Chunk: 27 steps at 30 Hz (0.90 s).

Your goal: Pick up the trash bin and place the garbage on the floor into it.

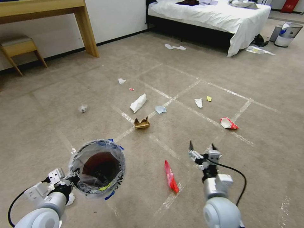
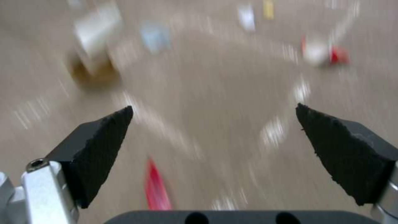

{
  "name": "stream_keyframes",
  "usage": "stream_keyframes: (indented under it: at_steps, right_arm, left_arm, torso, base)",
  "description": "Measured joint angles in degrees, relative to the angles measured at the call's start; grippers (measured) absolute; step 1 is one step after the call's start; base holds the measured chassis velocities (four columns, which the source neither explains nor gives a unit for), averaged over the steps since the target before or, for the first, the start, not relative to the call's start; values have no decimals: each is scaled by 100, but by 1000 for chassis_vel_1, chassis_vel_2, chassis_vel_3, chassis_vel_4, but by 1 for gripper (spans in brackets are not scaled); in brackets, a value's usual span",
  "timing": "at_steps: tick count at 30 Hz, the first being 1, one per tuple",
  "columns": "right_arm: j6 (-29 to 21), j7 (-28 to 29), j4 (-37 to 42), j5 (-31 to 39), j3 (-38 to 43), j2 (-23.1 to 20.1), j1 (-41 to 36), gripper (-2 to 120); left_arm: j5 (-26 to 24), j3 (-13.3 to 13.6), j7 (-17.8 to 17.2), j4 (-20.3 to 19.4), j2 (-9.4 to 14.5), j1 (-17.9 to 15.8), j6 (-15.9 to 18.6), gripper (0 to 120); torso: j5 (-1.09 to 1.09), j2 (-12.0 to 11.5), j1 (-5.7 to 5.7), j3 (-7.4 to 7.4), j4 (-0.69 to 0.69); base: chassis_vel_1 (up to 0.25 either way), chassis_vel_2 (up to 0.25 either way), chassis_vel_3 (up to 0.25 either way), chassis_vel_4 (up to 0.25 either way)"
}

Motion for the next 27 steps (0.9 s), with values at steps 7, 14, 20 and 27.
stream_keyframes:
  at_steps: [7,14,20,27]
  right_arm:
    - [-1483,819,-1269,1005,-689,-150,778,100]
    - [-1698,885,-2631,1204,-1174,18,1601,100]
    - [-1703,826,-3783,1208,-1451,267,2236,100]
    - [-1442,583,-4869,933,-1496,489,2644,100]
  left_arm:
    - [26,-37,35,73,-34,-7,-40,1]
    - [50,-70,45,121,-56,-14,-56,1]
    - [48,-125,46,145,-52,-6,-72,1]
    - [30,-172,47,202,-38,-4,-93,1]
  torso:
    - [-1,0,0,1,-1]
    - [-1,-1,0,0,0]
    - [-1,-1,1,0,0]
    - [-1,-1,1,0,0]
  base:
    - [0,0,0,0]
    - [0,0,0,0]
    - [0,0,0,0]
    - [0,0,0,0]
